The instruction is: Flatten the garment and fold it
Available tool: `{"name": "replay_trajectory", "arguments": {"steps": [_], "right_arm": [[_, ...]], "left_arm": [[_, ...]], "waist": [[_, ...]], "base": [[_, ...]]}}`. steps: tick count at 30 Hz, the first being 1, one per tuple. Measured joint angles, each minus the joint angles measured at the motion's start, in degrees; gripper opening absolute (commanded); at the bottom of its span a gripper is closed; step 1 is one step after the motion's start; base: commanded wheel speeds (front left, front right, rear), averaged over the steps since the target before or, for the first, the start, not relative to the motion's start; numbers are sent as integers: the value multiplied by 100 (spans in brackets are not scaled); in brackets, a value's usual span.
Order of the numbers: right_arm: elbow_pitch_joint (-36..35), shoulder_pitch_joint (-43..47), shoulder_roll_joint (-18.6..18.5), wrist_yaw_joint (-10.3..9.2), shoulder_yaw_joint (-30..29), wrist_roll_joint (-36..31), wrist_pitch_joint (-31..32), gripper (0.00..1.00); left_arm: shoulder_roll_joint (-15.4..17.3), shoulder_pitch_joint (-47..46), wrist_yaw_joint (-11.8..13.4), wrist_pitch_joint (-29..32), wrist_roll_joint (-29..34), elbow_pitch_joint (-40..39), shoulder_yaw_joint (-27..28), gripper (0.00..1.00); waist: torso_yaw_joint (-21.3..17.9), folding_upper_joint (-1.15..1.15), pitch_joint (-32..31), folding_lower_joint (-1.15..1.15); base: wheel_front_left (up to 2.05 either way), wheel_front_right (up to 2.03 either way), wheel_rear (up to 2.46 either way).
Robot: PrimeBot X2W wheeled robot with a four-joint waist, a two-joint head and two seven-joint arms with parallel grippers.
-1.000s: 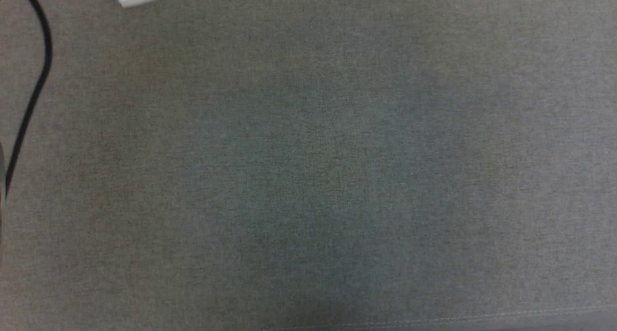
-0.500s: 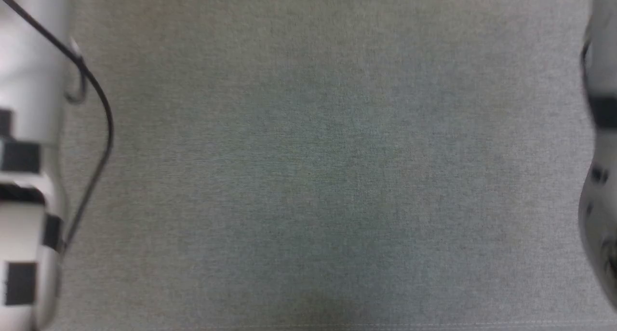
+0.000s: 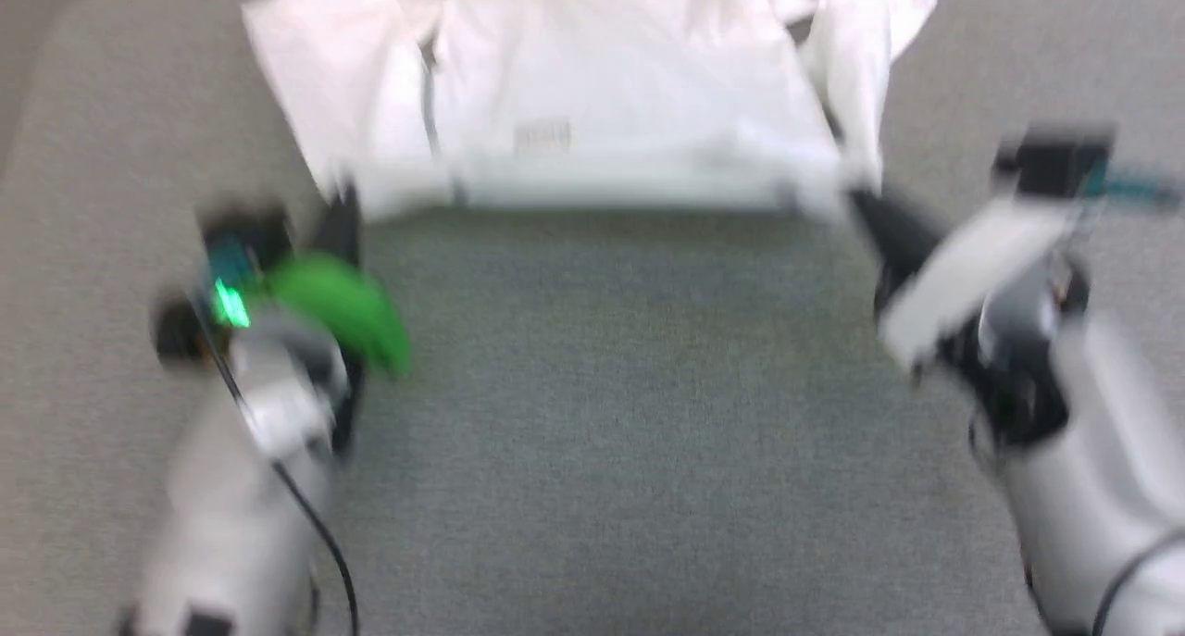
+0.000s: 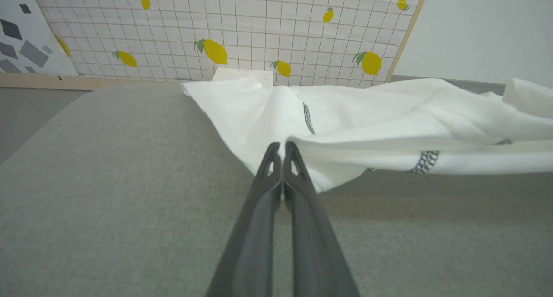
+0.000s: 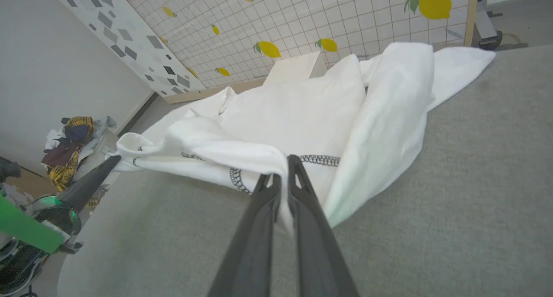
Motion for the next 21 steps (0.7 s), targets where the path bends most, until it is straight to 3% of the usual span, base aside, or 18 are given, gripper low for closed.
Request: {"name": "replay_trajectory", "arguments": {"steps": [4,11,21], "right_arm": [[-137,1170,-97,0,132,-2,114,0],[-396,2323,-227,3,63,-287,402,0],[-1038,3258,-270,5,-203,-1015,1825,0]], "left_arm": [[-103,1186,22,307,-279,-40,-87,0],[-14,2239,149,1098,-508,-461,-207,0],[372,3249,622,2811,-543,-1394,-641,0]], "waist": [[45,0,-501,0],[72,0,-1123,0],[45,0,-1531,0]], "base": [[0,0,0],[0,0,0],[0,0,0]]}}
